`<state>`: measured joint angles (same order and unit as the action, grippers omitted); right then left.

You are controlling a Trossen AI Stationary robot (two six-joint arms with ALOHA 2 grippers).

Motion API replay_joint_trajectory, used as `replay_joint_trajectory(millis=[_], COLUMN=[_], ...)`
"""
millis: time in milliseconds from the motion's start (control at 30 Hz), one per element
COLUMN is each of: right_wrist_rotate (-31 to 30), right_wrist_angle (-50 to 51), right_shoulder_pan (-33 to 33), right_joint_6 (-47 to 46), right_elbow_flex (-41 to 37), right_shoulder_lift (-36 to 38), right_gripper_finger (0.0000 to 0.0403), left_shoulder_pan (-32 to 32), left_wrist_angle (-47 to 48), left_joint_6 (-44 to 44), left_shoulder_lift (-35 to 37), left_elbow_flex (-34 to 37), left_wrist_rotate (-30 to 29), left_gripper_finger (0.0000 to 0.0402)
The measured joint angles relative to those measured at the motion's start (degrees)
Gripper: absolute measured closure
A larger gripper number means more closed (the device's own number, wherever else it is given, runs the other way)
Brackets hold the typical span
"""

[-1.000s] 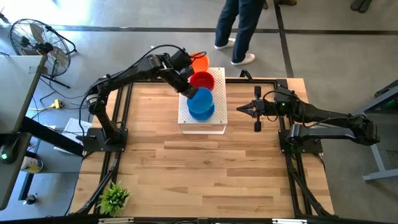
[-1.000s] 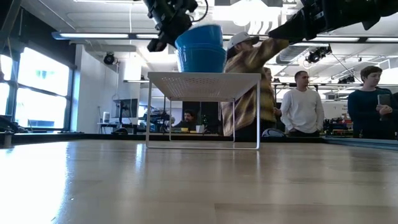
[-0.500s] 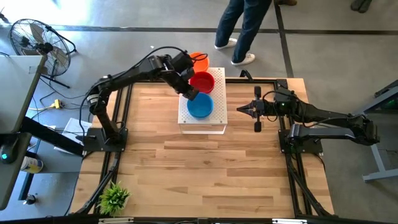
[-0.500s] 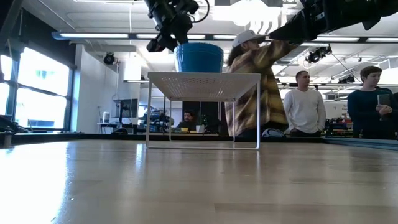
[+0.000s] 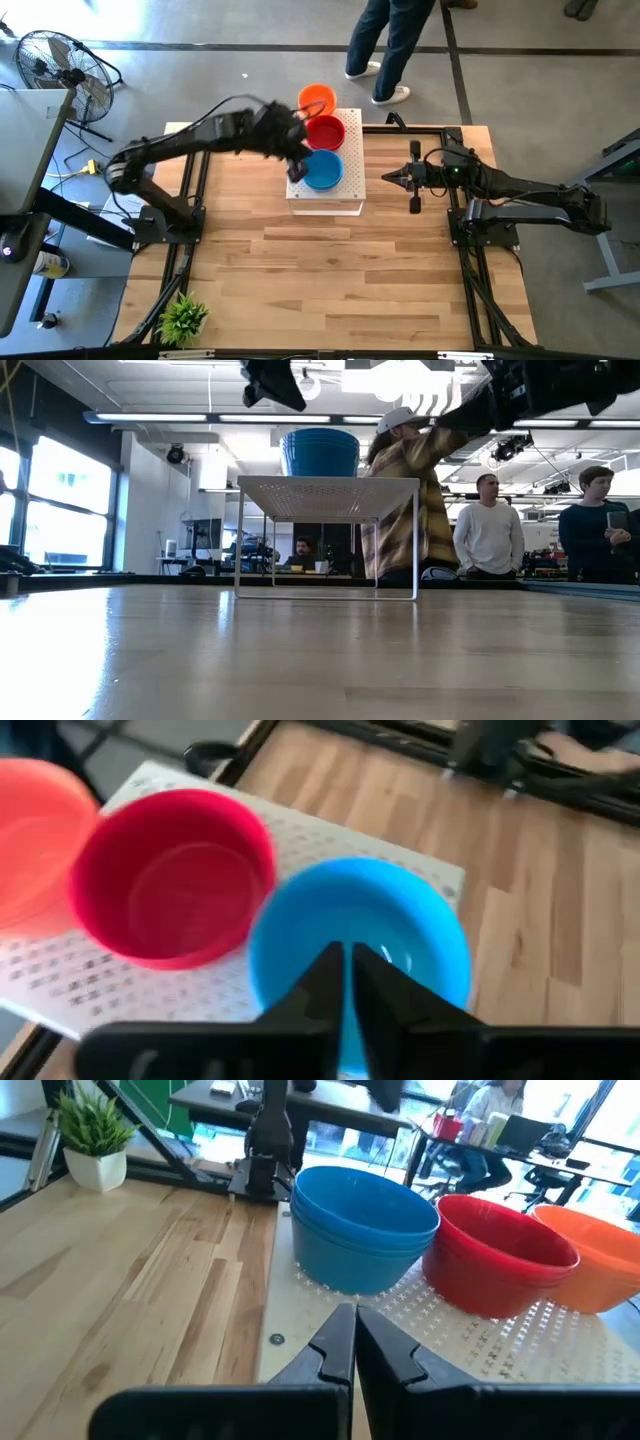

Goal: Pick & Place Mini bowls
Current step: Return to Home Position

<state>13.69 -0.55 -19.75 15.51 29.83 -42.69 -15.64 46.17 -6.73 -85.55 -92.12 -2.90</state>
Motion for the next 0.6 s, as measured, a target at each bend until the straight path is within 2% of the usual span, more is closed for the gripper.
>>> replay_joint_trajectory(millis=[67, 267, 400, 467, 600], right_wrist_rotate=[0.05, 1.45, -4.1, -7.01, -7.84], right_wrist_angle=[-4.3, -11.19, -13.48, -13.09, -12.91], right_shoulder_pan=[-0.11, -1.68, -1.57, -1.45, -1.72], right_joint_6=[-1.07, -7.48, -9.69, -10.35, -11.56], right_elbow_flex=[-3.1, -11.82, -15.73, -17.72, -21.2], right_shoulder_lift=[0.26, 3.75, 9.41, 12.94, 20.66], right_gripper_finger=[0.0402, 0.0403, 0.0403, 0.0403, 0.0403], left_shoulder_pan=[1.93, 6.07, 6.33, 6.27, 6.3], left_wrist_angle=[-7.23, -30.11, -43.34, -47.87, -52.11], left_joint_6=[1.62, 2.93, 3.62, 3.67, 5.57], left_shoulder_lift=[3.7, 15.28, 22.56, 25.95, 32.35], left_elbow_flex=[7.05, 29.64, 43.71, 49.67, 58.38], left_wrist_rotate=[-0.56, -4.14, -4.34, -4.39, -6.21], left_gripper_finger=[0.0395, 0.039, 0.0399, 0.0399, 0.04])
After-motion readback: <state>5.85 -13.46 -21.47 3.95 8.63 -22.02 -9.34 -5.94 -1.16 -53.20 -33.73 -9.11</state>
